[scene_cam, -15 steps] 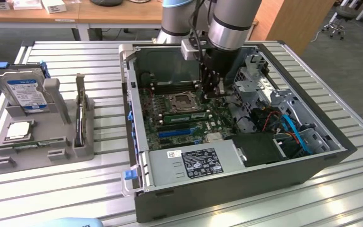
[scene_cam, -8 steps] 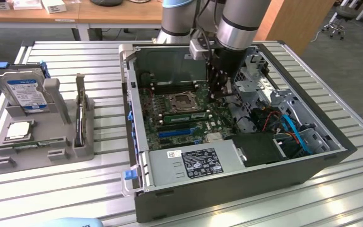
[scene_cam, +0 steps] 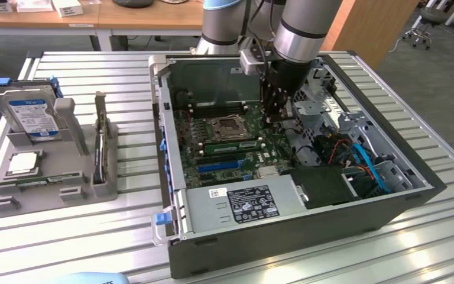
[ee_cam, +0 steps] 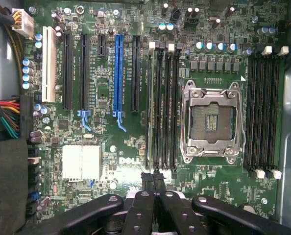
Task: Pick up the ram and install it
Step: 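Press down the ram until it locks into place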
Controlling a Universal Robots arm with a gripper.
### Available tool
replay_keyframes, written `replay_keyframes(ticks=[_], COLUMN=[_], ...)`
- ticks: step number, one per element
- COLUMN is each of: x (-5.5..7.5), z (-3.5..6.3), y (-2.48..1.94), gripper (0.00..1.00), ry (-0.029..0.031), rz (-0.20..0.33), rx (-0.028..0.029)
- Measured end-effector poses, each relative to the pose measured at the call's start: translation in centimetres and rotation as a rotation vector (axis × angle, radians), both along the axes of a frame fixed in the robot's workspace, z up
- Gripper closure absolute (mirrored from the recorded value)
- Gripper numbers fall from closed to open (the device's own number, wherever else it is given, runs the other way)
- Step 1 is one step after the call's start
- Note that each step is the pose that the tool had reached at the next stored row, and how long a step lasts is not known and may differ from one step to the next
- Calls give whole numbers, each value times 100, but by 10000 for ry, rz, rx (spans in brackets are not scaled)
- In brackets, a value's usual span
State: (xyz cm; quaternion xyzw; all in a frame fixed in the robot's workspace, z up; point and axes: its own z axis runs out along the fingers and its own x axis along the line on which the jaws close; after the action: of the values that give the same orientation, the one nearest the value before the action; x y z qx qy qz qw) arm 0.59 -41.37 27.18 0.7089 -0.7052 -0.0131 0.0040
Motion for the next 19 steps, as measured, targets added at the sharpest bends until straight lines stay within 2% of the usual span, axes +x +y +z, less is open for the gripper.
replay_keyframes(ticks=[19], x=[0], z=[-185], y=[0], gripper=[90], ry=[0], rz=[0], rx=[0])
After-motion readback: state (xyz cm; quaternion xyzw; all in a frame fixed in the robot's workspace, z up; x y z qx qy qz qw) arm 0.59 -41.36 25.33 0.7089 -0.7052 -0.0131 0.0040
